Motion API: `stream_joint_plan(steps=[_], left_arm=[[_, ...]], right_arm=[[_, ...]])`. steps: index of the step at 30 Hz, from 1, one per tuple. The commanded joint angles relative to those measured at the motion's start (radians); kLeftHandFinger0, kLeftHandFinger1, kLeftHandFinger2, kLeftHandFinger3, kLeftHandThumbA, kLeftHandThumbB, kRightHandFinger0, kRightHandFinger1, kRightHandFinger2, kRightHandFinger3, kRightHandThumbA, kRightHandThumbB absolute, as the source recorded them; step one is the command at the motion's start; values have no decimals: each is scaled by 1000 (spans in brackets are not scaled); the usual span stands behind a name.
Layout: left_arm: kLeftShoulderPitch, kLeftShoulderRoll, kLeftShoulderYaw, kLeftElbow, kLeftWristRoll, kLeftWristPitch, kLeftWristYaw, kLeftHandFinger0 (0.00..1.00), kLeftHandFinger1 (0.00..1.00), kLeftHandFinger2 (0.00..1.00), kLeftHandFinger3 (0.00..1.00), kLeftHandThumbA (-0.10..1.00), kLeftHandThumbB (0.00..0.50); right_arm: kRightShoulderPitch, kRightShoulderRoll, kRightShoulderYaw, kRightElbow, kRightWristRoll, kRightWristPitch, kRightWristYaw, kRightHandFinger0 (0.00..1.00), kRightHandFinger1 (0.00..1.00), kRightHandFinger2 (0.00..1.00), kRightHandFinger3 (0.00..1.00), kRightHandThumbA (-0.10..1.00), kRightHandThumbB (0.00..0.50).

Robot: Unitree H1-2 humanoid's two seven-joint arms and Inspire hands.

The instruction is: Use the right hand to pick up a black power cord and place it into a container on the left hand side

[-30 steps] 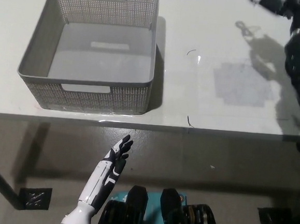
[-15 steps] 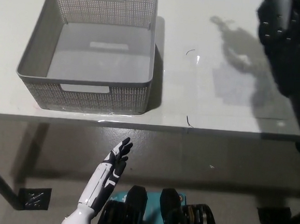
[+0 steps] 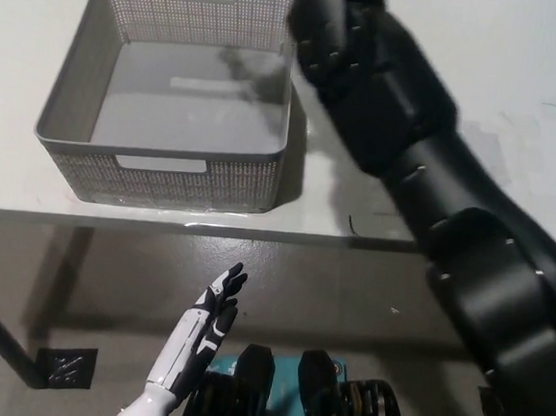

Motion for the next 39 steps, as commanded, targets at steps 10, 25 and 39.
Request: stream_joint_plan(steps=[10, 25, 39], left_arm=[[-10, 3, -27, -32, 24, -29, -5, 1000, 1000, 1000, 1000, 1000, 40], [-32, 18, -40, -22, 48, -39, 3, 1000, 1000, 1000, 1000, 1000, 68], [-66, 18, -43, -33, 62, -35, 0, 1000, 1000, 1000, 1000, 1000, 23]], right_arm=[[-65, 115, 46, 78, -12, 15, -27, 0, 306, 696, 855, -100, 155], [38, 125, 153, 312, -61, -70, -59, 1, 284, 765, 787, -100, 160], [109, 140, 219, 381, -67, -64, -45, 0, 405, 820, 840, -100, 116]])
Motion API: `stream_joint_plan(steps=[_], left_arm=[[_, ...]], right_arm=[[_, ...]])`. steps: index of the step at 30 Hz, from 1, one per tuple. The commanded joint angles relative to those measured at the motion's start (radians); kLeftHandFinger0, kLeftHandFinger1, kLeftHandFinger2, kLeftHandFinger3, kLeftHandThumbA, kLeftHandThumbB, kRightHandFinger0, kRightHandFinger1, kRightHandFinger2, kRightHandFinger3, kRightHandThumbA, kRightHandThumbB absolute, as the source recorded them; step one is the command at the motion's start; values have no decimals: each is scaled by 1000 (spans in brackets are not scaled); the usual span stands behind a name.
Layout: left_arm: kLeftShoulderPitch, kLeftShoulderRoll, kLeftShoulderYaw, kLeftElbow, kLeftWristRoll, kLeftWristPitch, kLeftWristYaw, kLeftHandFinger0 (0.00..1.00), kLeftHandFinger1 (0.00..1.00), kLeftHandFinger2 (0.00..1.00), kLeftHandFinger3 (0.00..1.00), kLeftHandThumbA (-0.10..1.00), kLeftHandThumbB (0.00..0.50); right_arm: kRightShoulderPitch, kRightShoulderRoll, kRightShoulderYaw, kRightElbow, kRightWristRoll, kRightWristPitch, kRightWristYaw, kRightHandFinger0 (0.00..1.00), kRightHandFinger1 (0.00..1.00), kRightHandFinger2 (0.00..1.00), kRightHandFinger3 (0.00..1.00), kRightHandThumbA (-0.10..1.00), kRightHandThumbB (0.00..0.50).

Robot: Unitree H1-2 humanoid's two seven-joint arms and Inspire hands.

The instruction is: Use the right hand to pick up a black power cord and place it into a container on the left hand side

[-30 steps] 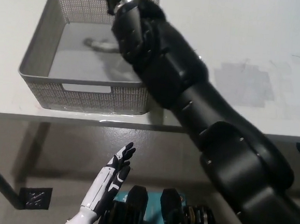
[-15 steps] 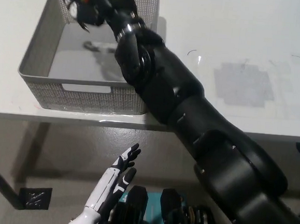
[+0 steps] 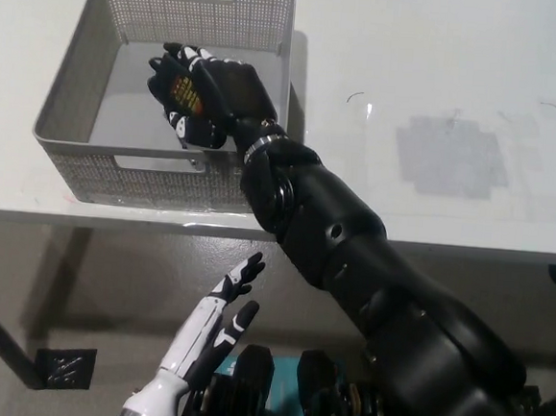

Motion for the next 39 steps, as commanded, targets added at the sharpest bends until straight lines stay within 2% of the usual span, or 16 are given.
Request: stream_joint_plan(steps=[1, 2, 3, 4, 5, 6, 8, 15, 20, 22, 25, 27, 30, 39], left_arm=[[-20, 0, -7, -26, 9, -27, 0, 1000, 1000, 1000, 1000, 1000, 18], [-20, 1, -7, -26, 10, -26, -1, 1000, 1000, 1000, 1000, 1000, 20], [-21, 2, -7, -25, 3, -25, -6, 1000, 1000, 1000, 1000, 1000, 26], [-23, 2, -7, -24, 0, -24, -8, 1000, 1000, 1000, 1000, 1000, 24], [-24, 2, -8, -25, -2, -19, -11, 1000, 1000, 1000, 1000, 1000, 41], [-24, 2, -8, -26, -5, -16, -13, 1000, 1000, 1000, 1000, 1000, 42], [-25, 5, -9, -25, -5, -21, -15, 1000, 1000, 1000, 1000, 1000, 28], [-32, 8, -13, -14, 9, -43, -10, 1000, 1000, 1000, 1000, 1000, 26], [-31, 9, -16, -13, 13, -50, -7, 1000, 1000, 1000, 1000, 1000, 33], [-28, 10, -17, -18, 18, -40, -8, 1000, 1000, 1000, 1000, 1000, 43], [-30, 16, -21, -11, 27, -58, -5, 1000, 1000, 1000, 1000, 1000, 26], [-31, 16, -23, -10, 27, -51, -8, 1000, 1000, 1000, 1000, 1000, 51], [-30, 20, -25, -6, 22, -50, -15, 1000, 1000, 1000, 1000, 1000, 63], [-29, 18, -26, -10, -2, -30, -33, 1000, 1000, 1000, 1000, 965, 14]], right_arm=[[-29, 17, 12, -3, -7, -32, -13, 0, 347, 706, 676, -100, 141], [-28, 19, 11, -2, -6, -28, -17, 0, 322, 645, 572, -100, 150], [-33, 23, 1, 0, 4, 1, 6, 235, 605, 937, 719, 162, 183], [-36, 23, -3, 1, 9, 13, 18, 299, 638, 918, 727, 324, 195], [-45, 18, -1, 2, 11, 22, 82, 1000, 1000, 1000, 1000, 760, 400], [-54, 13, -1, 3, 14, 37, 146, 1000, 1000, 1000, 1000, 888, 480], [-61, 9, 0, -2, 15, 49, 179, 1000, 1000, 1000, 1000, 1000, 500], [-64, -13, -24, -44, 31, 70, 219, 1000, 1000, 1000, 1000, 1000, 500], [-62, -33, -61, -66, 62, 41, 225, 1000, 1000, 1000, 1000, 1000, 500], [-62, -47, -96, -95, 93, 21, 243, 1000, 1000, 1000, 1000, 1000, 500], [-66, -68, -158, -170, 151, -12, 273, 1000, 1000, 1000, 1000, 1000, 500], [-67, -79, -208, -240, 194, -16, 305, 1000, 1000, 1000, 1000, 1000, 500], [-44, -113, -275, -530, 262, 100, 411, 1000, 1000, 1000, 1000, 1000, 500], [-23, -182, -399, -982, 393, 206, 478, 1000, 1000, 1000, 1000, 1000, 500]])
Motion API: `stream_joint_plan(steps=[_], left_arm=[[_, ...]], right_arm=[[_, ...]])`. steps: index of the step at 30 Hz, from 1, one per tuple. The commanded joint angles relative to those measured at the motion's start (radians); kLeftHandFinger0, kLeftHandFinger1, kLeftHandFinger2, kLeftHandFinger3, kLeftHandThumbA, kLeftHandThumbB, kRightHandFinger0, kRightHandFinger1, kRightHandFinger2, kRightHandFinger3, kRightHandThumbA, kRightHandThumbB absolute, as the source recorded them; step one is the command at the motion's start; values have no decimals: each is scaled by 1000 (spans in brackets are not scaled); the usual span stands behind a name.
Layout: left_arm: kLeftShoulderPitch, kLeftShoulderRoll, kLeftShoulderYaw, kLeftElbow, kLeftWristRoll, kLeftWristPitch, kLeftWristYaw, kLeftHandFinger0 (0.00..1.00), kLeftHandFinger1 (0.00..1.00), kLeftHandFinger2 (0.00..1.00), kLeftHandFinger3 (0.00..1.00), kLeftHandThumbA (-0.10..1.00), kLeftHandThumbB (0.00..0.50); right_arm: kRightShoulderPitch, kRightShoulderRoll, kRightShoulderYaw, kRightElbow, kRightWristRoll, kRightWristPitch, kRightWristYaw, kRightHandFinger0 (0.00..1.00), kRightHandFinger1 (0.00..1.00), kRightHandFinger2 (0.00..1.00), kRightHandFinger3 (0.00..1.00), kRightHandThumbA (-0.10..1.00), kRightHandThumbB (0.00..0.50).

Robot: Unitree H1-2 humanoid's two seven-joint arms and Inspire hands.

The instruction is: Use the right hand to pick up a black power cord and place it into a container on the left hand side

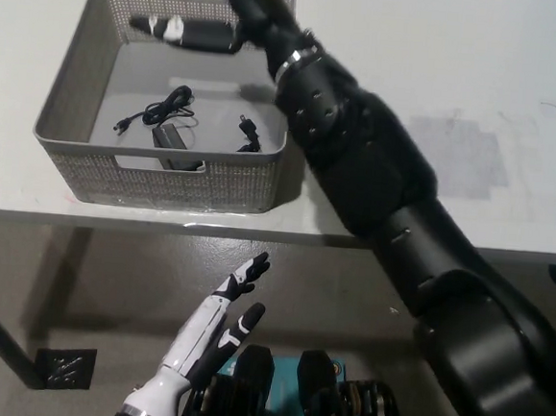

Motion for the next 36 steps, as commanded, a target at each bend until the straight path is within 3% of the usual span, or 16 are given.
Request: stream_joint_plan(steps=[1, 5, 8, 11, 13, 16, 20, 22, 27, 28, 30, 34, 36], left_arm=[[-16, 0, -14, -21, -17, -19, -23, 1000, 1000, 1000, 1000, 909, 1], [-5, 1, -13, -31, 1, -12, -16, 1000, 1000, 1000, 1000, 914, 2], [-4, -1, -11, -33, 4, -8, -13, 1000, 1000, 1000, 1000, 910, 7], [17, 9, -2, -55, 7, -4, -8, 1000, 1000, 1000, 1000, 918, 14], [15, 12, 5, -55, 0, -9, -7, 1000, 1000, 1000, 1000, 929, 22], [4, 11, 14, -55, -16, 9, -12, 1000, 1000, 1000, 1000, 989, 42], [0, 6, 19, -45, -20, -3, -3, 1000, 1000, 1000, 1000, 986, 22], [1, 3, 22, -42, -22, -7, 2, 1000, 1000, 1000, 1000, 985, 29], [-3, -3, 25, -36, -16, 1, 9, 1000, 1000, 1000, 1000, 1000, 100], [-2, -4, 26, -37, -18, 2, 8, 1000, 1000, 1000, 1000, 1000, 102], [1, -7, 27, -39, -20, 3, 10, 1000, 1000, 1000, 1000, 1000, 102], [15, -13, 33, -39, -17, 1, 22, 1000, 1000, 1000, 1000, 1000, 117], [24, -17, 37, -44, -20, 4, 26, 1000, 1000, 1000, 1000, 1000, 120]], right_arm=[[-63, -73, -152, -489, 233, 139, 133, 1000, 1000, 1000, 1000, 1000, 490], [27, -117, -229, -768, 334, 235, 151, 1000, 1000, 1000, 1000, 1000, 432], [127, -178, -281, -933, 418, 256, 165, 1000, 1000, 1000, 1000, 1000, 427], [239, -211, -313, -1070, 483, 271, 164, 1000, 1000, 1000, 1000, 1000, 440], [330, -238, -331, -1169, 520, 274, 162, 1000, 1000, 1000, 1000, 1000, 486], [524, -283, -358, -1322, 588, 246, 148, 1000, 1000, 1000, 1000, 1000, 499], [753, -313, -353, -1365, 606, 136, 150, 1000, 1000, 1000, 1000, 1000, 493], [826, -315, -341, -1363, 614, 96, 150, 1000, 1000, 1000, 1000, 1000, 480], [1004, -290, -267, -1316, 636, 34, 181, 1000, 1000, 1000, 1000, 1000, 478], [1038, -277, -248, -1286, 640, 21, 192, 1000, 1000, 1000, 1000, 1000, 455], [1086, -252, -220, -1232, 646, 3, 208, 1000, 1000, 1000, 1000, 1000, 463], [1204, -189, -118, -1062, 604, -70, 258, 1000, 1000, 1000, 1000, 1000, 359], [1241, -149, -67, -953, 577, -120, 274, 1000, 1000, 1000, 1000, 1000, 358]])
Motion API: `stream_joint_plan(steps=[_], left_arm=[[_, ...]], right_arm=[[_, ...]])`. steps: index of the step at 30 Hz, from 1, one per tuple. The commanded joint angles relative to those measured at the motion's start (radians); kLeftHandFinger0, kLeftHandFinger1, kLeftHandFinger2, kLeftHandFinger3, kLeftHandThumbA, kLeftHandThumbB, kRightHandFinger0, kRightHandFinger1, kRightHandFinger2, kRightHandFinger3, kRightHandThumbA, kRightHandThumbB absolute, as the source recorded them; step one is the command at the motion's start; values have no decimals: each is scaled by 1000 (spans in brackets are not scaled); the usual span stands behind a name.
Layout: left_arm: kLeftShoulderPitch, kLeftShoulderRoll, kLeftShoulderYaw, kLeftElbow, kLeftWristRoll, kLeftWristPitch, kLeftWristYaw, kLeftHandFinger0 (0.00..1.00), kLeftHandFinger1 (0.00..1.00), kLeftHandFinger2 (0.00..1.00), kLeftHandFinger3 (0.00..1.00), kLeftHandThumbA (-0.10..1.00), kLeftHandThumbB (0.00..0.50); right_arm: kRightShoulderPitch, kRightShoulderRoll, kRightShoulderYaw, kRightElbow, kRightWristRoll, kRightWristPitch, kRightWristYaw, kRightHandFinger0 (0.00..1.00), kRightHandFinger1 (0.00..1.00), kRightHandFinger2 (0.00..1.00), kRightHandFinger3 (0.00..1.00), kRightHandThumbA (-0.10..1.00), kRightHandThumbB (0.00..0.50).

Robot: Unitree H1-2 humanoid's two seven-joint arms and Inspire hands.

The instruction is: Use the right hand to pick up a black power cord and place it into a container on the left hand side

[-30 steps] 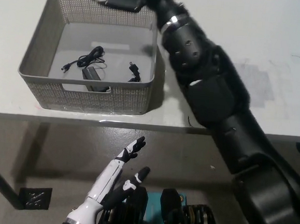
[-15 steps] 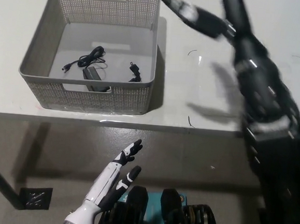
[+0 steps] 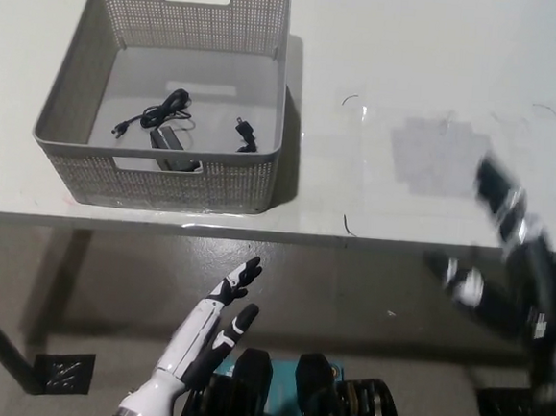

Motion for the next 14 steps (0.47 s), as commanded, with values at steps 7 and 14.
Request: stream_joint_plan(steps=[7, 14], left_arm=[[41, -21, 20, -45, -23, -36, 27, 1000, 1000, 1000, 1000, 1000, 88], [36, -21, 22, -28, -22, -53, 32, 1000, 1000, 1000, 1000, 1000, 51]], right_arm=[[129, 175, 148, 433, 95, -321, 118, 1000, 1000, 1000, 1000, 1000, 380], [58, 196, 111, 659, 60, -435, 82, 1000, 1000, 1000, 1000, 1000, 387]])
